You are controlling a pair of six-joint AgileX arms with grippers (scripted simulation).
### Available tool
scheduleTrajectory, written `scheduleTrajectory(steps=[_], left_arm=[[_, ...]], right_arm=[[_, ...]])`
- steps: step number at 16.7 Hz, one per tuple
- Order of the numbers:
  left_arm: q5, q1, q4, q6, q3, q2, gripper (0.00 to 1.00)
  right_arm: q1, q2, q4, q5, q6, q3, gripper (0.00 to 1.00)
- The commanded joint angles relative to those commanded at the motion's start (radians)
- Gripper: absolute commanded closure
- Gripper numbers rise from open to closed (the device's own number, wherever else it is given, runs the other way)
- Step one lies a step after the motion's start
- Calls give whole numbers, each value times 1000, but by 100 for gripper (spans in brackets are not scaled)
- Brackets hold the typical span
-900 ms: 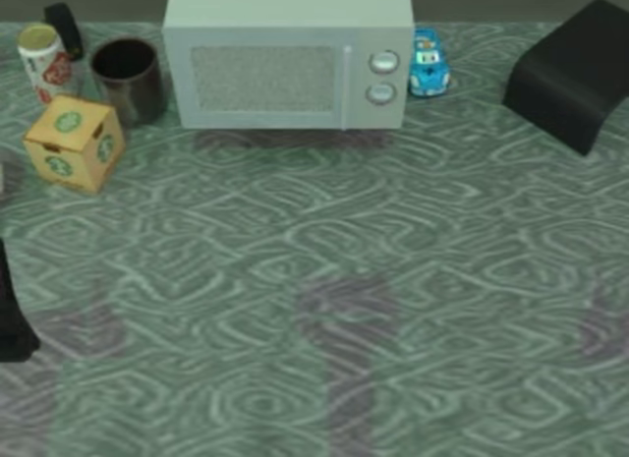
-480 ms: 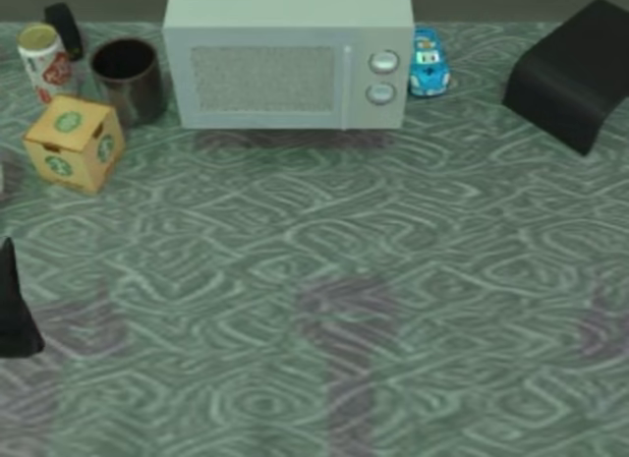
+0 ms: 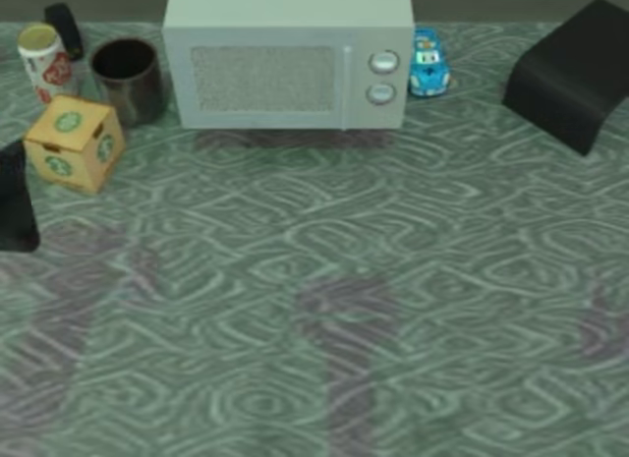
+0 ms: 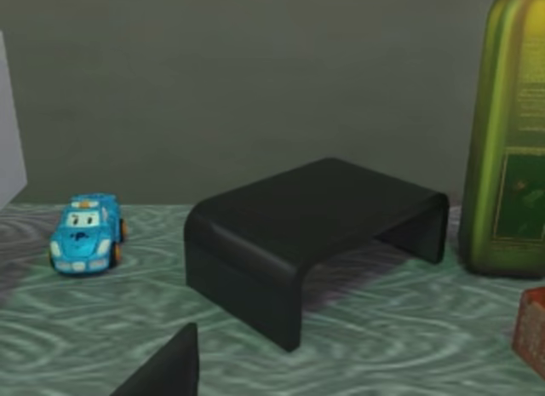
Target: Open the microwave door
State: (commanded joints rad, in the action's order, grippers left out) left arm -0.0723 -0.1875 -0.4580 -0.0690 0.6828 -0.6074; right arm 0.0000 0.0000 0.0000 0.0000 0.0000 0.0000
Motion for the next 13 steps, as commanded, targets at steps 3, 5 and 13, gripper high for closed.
scheduleTrajectory(steps=[3, 5, 13], left_arm=[[-28, -76, -136, -66, 332, -228, 0], [-47, -129, -224, -121, 574, -390, 0], [-133, -339, -581, -366, 1530, -1082, 0]], right_arm=[[0, 0, 0, 0, 0, 0, 0], [0, 0, 0, 0, 0, 0, 0], [0, 0, 0, 0, 0, 0, 0]])
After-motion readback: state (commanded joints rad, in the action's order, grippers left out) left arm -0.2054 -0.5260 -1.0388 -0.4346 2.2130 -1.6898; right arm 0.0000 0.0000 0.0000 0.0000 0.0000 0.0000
